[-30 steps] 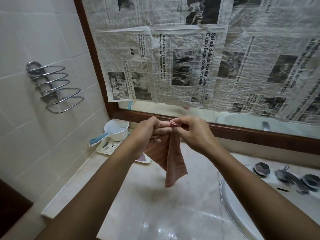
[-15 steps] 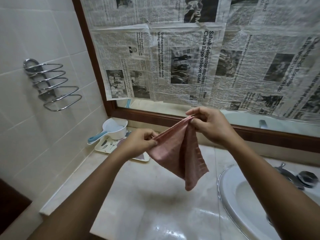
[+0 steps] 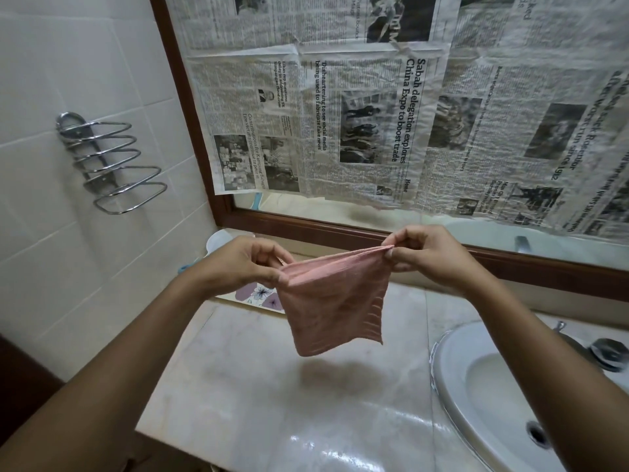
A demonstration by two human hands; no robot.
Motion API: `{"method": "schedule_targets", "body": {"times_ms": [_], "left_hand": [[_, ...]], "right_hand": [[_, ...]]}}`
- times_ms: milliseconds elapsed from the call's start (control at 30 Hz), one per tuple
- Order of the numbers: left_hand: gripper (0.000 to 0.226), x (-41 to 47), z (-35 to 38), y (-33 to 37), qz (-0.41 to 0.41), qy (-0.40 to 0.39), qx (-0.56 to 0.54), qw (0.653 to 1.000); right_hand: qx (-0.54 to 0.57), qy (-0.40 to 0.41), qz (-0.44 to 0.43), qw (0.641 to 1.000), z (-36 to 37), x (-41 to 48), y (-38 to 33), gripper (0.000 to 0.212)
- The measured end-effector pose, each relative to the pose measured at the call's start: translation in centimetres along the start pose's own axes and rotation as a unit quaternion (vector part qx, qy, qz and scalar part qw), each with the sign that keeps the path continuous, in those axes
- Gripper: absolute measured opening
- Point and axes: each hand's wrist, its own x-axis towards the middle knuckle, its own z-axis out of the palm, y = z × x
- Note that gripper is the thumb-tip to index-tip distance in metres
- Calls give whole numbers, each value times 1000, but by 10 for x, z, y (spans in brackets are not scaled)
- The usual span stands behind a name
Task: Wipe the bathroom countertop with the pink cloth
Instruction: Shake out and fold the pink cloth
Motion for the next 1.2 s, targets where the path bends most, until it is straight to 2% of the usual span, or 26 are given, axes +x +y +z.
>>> {"method": "schedule_targets", "body": {"times_ms": [100, 200, 233, 300, 367, 433, 500, 533, 567, 633, 700, 800, 867, 967, 1067, 1167, 1200], "left_hand": [[21, -3, 6, 3, -17, -33, 142, 989], [16, -3, 15, 11, 0, -18, 355, 935], [17, -3, 17, 13, -4, -3, 384, 923], [23, -3, 17, 10, -18, 34, 387, 921], [20, -1, 14, 0, -34, 71, 295, 952], [17, -1, 15, -8, -41, 105, 88, 990], [22, 3, 20, -12, -45, 141, -81, 986], [22, 7, 23, -11, -40, 158, -124, 979], [21, 12, 26, -10, -30, 173, -156, 972], [20, 23, 29, -5, -1, 196, -208, 958], [24, 36, 27, 2, 16, 223, -252, 941], [18, 51, 25, 4, 4, 260, -269, 928], [21, 56, 26, -10, -29, 272, -241, 931], [23, 55, 26, -52, -119, 283, -195, 931], [19, 52, 29, -81, -175, 274, -204, 923], [23, 53, 33, -83, -164, 278, -262, 910], [24, 53, 37, -84, -162, 276, -287, 903]], "right_hand": [[-15, -14, 1, 1000, 2, 1, 0, 9], [-47, -55, 3, 997, 4, -1, 2, 16], [-70, -72, 2, 995, 5, -1, 3, 20], [-116, -95, 1, 989, 6, -2, 5, 18], [-106, -97, 7, 990, 6, -3, 5, 10], [-74, -99, 15, 992, 4, -5, 1, 5], [-64, -106, 12, 992, 2, -7, -4, 12], [-52, -105, 6, 993, 2, -6, -7, 16], [-18, -93, -2, 995, 2, -5, -11, 18], [127, -57, -29, 990, 4, 1, -20, 17], [250, -59, -41, 966, 5, 11, -20, 30], [210, -114, 52, 970, 22, 11, 13, 53], [153, -118, 127, 973, 38, 1, 46, 45], [93, -92, 152, 980, 54, -13, 75, 9], [75, -55, 144, 985, 58, -18, 71, 16], [64, -31, 112, 991, 56, -16, 51, 7], [59, -23, 98, 993, 54, -14, 44, 12]]}}
